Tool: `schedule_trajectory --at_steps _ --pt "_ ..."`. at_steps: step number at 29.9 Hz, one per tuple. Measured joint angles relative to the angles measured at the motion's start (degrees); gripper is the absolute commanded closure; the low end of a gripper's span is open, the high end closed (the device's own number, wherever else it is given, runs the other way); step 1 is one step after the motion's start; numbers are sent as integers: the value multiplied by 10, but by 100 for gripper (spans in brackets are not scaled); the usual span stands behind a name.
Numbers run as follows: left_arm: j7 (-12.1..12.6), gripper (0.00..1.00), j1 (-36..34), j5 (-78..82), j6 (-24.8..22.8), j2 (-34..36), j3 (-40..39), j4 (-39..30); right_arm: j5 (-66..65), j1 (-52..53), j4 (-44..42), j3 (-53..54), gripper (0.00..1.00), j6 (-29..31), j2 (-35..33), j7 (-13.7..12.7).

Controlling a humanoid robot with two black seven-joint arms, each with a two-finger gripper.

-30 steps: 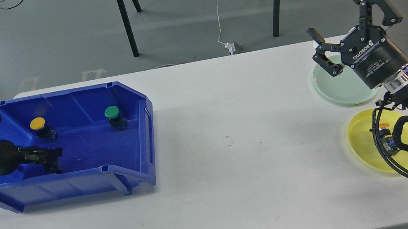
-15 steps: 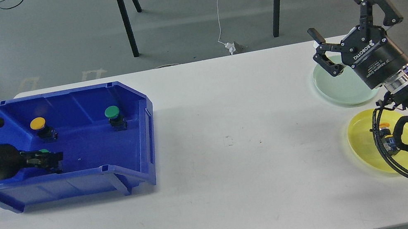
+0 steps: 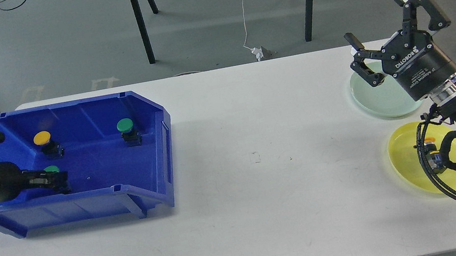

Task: Pass button and place on color plate
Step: 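Grasp the green-capped button in the bin with the left gripper, then lift the green button and extend it toward the right gripper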

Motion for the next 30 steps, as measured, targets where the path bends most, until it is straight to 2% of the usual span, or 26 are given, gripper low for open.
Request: schedule_trajectory --at_steps 4,9,17,22,26,30 --pt "0 69 0 0 1 0 0 0 0 0 0 0 1 0 0 0" --pt "0 76 -1 0 3 0 0 0 0 -1 0 2 1 0 0 0" --pt "0 79 -9 0 5 3 0 0 0 -1 0 3 1 0 0 0" --pt "0 79 -52 0 3 21 -3 -13 0 -1 0 4 1 0 0 0" --pt "0 79 -99 -5 -6 76 -48 -95 0 -1 0 10 1 0 0 0" --pt "0 79 -119 -9 -34 140 -145 -211 0 -1 0 19 1 -1 0 0"
